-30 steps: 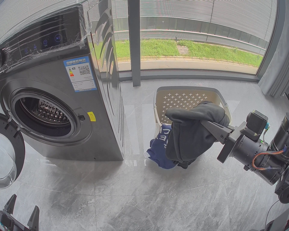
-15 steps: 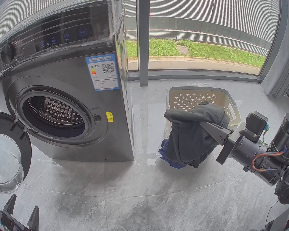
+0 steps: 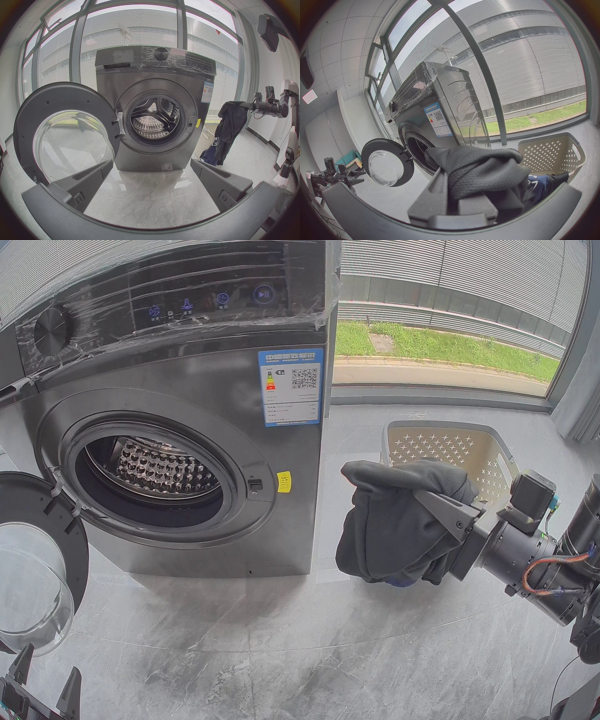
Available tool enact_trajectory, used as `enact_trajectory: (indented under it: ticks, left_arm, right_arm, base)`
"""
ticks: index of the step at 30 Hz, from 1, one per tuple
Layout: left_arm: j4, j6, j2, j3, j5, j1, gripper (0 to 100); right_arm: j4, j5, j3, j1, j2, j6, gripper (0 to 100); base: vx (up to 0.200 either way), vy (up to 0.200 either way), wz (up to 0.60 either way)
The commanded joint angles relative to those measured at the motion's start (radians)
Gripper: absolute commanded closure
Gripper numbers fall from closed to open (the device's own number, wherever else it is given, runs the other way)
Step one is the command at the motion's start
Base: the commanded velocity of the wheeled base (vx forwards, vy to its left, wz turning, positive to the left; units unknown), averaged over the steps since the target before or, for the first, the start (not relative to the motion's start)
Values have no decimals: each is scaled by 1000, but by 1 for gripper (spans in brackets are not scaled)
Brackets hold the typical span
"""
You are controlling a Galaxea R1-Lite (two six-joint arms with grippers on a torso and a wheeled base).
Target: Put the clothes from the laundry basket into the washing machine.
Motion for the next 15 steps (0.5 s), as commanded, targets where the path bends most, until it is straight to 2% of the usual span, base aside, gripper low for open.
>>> enact_trajectory:
  ticks: [1, 4, 13, 15]
  left_arm:
    - [-1, 0, -16, 16, 0, 0, 0]
    - [-1, 0, -16, 16, 0, 0, 0]
    - [-1, 0, -16, 16, 0, 0, 0]
    - [-1, 0, -16, 16, 0, 0, 0]
  right_arm:
    - [-1, 0, 0, 0, -1, 0, 100]
    - [1, 0, 1, 0, 0, 0, 100]
    - [1, 0, 3, 0, 2, 0, 100]
    - [1, 0, 3, 0, 2, 0, 100]
  base:
    - [0, 0, 0]
    - [0, 0, 0]
    - [-200, 0, 0]
    - [0, 0, 0]
